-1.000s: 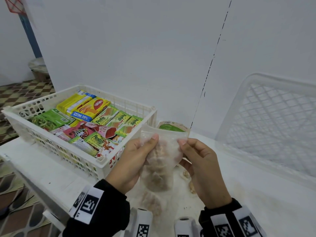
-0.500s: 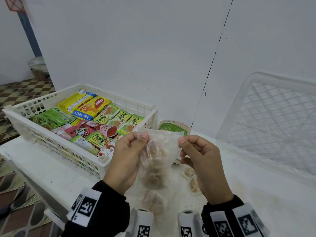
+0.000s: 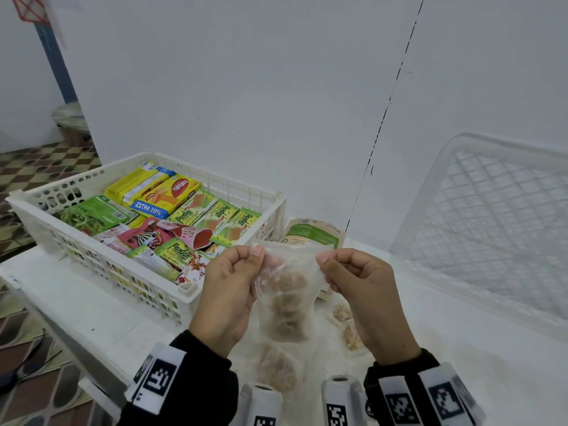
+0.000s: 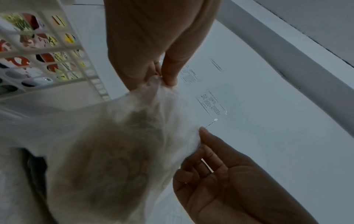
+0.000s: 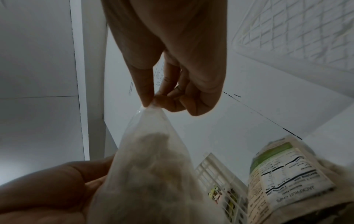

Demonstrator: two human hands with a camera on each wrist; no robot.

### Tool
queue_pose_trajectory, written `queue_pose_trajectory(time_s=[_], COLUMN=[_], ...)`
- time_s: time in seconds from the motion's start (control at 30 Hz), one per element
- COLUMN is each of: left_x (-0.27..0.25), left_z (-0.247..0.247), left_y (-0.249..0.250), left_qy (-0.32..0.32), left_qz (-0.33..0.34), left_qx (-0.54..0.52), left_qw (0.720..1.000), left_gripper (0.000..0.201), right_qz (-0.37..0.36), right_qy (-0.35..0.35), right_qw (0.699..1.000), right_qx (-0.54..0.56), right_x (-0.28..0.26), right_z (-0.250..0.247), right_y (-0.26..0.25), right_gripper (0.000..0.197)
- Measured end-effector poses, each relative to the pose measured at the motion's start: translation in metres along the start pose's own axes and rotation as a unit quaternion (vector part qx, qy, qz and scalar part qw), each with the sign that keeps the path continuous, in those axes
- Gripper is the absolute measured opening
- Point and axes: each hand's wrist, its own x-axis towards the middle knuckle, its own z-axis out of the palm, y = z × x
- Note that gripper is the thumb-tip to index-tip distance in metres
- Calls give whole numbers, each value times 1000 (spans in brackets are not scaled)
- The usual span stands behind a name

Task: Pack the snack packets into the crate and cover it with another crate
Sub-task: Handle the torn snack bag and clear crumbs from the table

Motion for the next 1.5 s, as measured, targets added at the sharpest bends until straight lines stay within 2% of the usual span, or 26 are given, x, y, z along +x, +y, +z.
queue_pose_trajectory(time_s=[0.17, 0.37, 0.47, 0.53, 0.63, 0.7, 0.9, 1.03, 1.13, 1.27, 1.4, 1.5], left_x=[-2, -2, 0, 0, 0, 1, 4, 4, 6, 7, 8, 11], left_z=[0, 5, 5, 4, 2, 1, -2, -2, -4, -6, -6, -6], left_y=[2, 0, -2, -2, -2, -3, -8, -8, -8, -9, -6, -3], left_qy=[-2, 1, 3, -11, -70, -93, -83, -96, -73, -25, 10, 19], left_qz=[3, 19, 21, 15, -4, -10, -20, -20, -12, -4, 10, 16], left_qx=[22, 16, 22, 18, 17, 31, 41, 34, 24, 26, 23, 19], left_qw=[1000, 1000, 1000, 1000, 997, 995, 996, 995, 997, 999, 1000, 1000], left_gripper=[19, 19, 17, 16, 14, 27, 32, 33, 28, 23, 9, 10], right_qz=[-18, 10, 1, 7, 25, 35, 63, 51, 47, 59, 76, 91], right_qy=[-19, -65, -55, -35, -15, -24, -105, -90, -66, -71, -86, -88], right_qw=[999, 998, 998, 999, 1000, 999, 992, 994, 996, 994, 991, 989], right_qx=[-39, 3, -6, -9, -5, 3, 23, 31, 33, 55, 62, 72], right_x=[2, 2, 2, 3, 4, 5, 7, 10, 13, 15, 17, 20], right_z=[2, 7, 8, 9, 9, 8, 8, 13, 14, 16, 19, 20], right_y=[5, 10, 9, 9, 10, 10, 10, 11, 13, 15, 19, 22], right_gripper=[11, 5, 5, 7, 8, 10, 23, 21, 19, 26, 12, 24])
